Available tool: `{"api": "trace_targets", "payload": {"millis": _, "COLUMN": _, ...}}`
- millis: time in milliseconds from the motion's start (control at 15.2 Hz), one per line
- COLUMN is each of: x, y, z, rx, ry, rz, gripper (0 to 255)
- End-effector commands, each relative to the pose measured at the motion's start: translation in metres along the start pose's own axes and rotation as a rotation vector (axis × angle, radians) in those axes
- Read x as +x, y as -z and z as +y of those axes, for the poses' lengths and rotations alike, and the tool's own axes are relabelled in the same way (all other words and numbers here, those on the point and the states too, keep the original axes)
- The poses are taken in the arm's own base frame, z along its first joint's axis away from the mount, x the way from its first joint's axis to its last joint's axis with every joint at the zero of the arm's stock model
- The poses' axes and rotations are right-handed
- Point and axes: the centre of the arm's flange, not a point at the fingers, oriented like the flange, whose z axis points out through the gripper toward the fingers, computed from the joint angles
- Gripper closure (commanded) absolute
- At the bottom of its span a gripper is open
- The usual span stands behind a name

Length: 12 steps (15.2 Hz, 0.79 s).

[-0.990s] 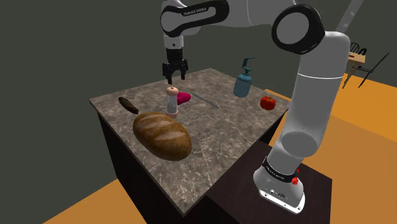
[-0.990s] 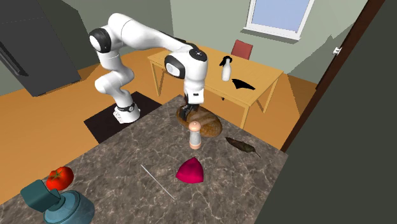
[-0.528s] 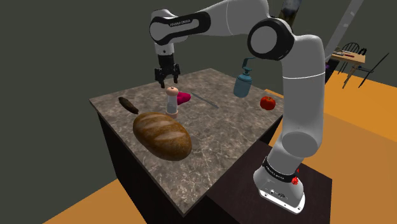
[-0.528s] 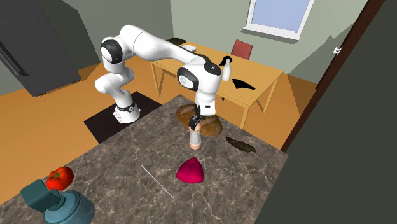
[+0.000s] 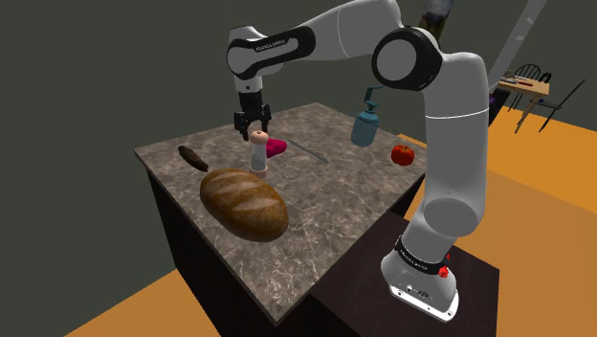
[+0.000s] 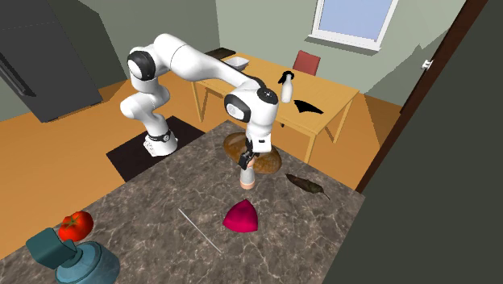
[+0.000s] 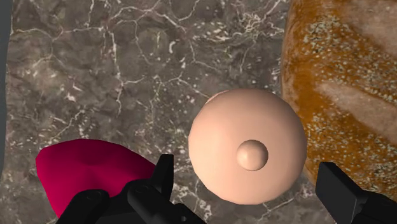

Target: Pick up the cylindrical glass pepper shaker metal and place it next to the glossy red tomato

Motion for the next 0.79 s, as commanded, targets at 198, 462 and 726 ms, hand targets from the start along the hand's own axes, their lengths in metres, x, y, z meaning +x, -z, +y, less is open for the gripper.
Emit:
{"api": "trace_targets", "payload": {"millis": 198, "x": 0.0, "y": -0.0004, "z": 0.0, "rx": 0.0, "ry": 0.0, "rz": 0.0, "gripper": 0}}
{"api": "trace_targets", "payload": {"millis": 462, "x": 0.0, "y": -0.0004, "z": -0.0001, "rx": 0.0, "ry": 0.0, "rz": 0.0, "gripper": 255}}
{"api": "trace_targets", "payload": {"millis": 726, "x": -0.0001, "y": -0.0004, "z": -0.0002, "rx": 0.0, "ry": 0.0, "rz": 0.0, "gripper": 255}}
